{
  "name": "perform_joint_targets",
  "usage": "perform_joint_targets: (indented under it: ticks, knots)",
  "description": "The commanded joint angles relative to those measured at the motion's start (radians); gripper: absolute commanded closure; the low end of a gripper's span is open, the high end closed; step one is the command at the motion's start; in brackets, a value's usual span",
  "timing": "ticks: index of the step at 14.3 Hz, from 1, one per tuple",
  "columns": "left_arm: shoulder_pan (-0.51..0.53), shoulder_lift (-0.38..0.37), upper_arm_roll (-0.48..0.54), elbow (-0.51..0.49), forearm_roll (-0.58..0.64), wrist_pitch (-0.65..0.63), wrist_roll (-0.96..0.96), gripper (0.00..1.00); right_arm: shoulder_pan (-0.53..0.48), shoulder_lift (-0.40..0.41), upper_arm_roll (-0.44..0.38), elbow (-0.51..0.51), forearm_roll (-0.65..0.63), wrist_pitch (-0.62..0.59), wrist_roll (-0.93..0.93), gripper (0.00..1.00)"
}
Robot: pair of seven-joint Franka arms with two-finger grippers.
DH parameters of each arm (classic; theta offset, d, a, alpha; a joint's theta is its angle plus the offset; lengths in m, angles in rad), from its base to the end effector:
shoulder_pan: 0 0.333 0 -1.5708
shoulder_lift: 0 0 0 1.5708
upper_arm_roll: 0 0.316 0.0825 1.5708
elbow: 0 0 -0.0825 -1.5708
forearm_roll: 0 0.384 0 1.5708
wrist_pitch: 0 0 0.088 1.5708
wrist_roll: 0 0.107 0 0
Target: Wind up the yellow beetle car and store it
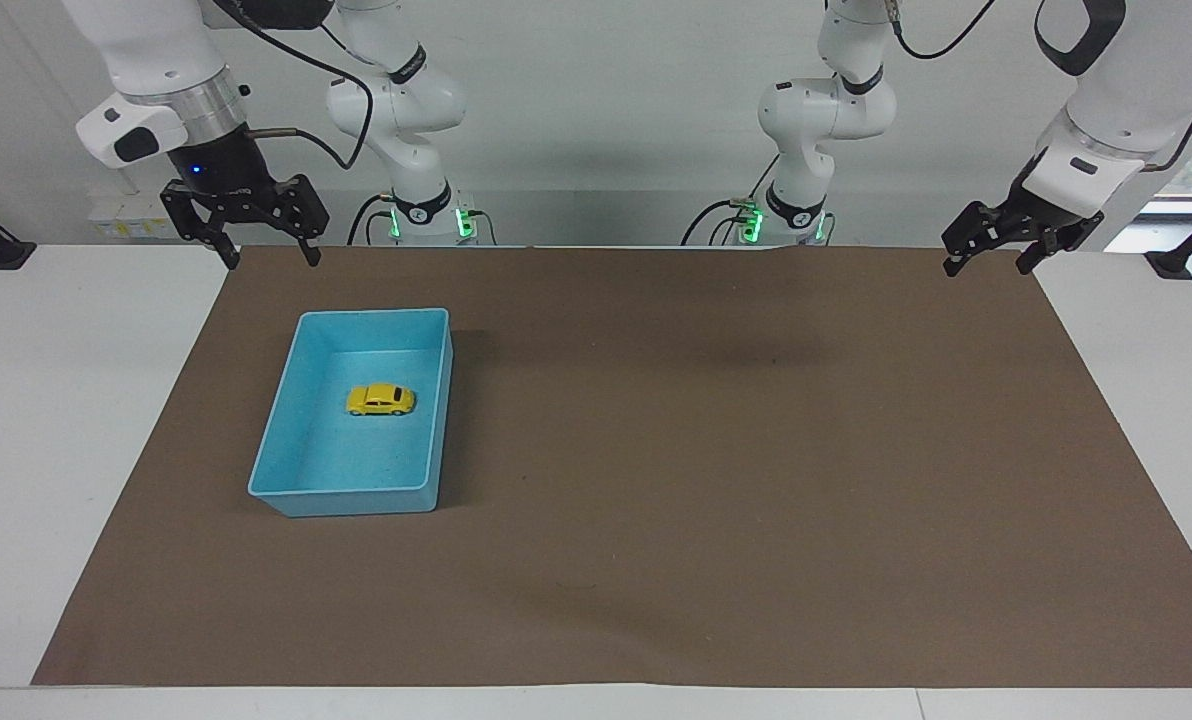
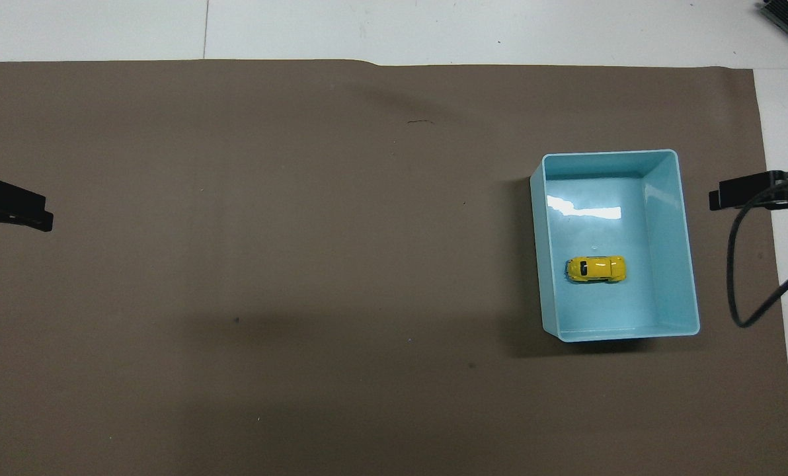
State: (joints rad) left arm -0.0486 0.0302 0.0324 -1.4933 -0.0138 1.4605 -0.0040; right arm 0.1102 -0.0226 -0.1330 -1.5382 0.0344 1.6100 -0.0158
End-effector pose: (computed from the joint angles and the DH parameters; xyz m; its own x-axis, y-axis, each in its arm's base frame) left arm 0.5527 -0.0109 0.6346 0.9979 -0.0136 -0.0630 -0.0129 -0.9998 0.0125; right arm 0.5519 -0.0100 0.6561 0.9955 -0.0085 0.0946 -0.0051 -0.9993 -0.0359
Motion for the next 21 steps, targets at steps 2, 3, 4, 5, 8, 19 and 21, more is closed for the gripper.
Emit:
perform_joint_targets:
  ticks: [2, 3, 4, 5, 8, 19, 21]
  knots:
    - [0.009, -0.01, -0.008, 0.002, 0.002, -0.014, -0.01, 0.0, -0.012, -0.008, 0.003, 0.003, 0.012, -0.019, 0.013, 0.0]
    - [0.009, -0.01, -0.008, 0.002, 0.002, -0.014, -0.01, 0.0, -0.012, -0.008, 0.004, 0.003, 0.012, -0.021, 0.014, 0.0]
    - [0.009, -0.01, -0.008, 0.002, 0.002, -0.014, -0.01, 0.0, -0.011, -0.008, 0.006, 0.004, 0.012, -0.015, 0.013, 0.0]
    - [0.009, -0.01, -0.008, 0.002, 0.002, -0.014, -0.01, 0.0, -0.012, -0.008, 0.006, 0.004, 0.012, -0.012, 0.013, 0.0]
    - [0.009, -0.01, -0.008, 0.001, 0.002, -0.014, -0.01, 0.0, -0.012, -0.008, 0.003, 0.004, 0.012, -0.016, 0.011, 0.0]
    - [0.007, -0.01, -0.008, 0.001, 0.002, -0.014, -0.01, 0.0, -0.012, -0.008, -0.01, 0.004, 0.01, -0.016, 0.01, 0.0]
    - [0.009, -0.01, -0.008, 0.002, 0.002, -0.014, -0.01, 0.0, -0.012, -0.008, -0.008, 0.004, 0.01, -0.016, 0.01, 0.0]
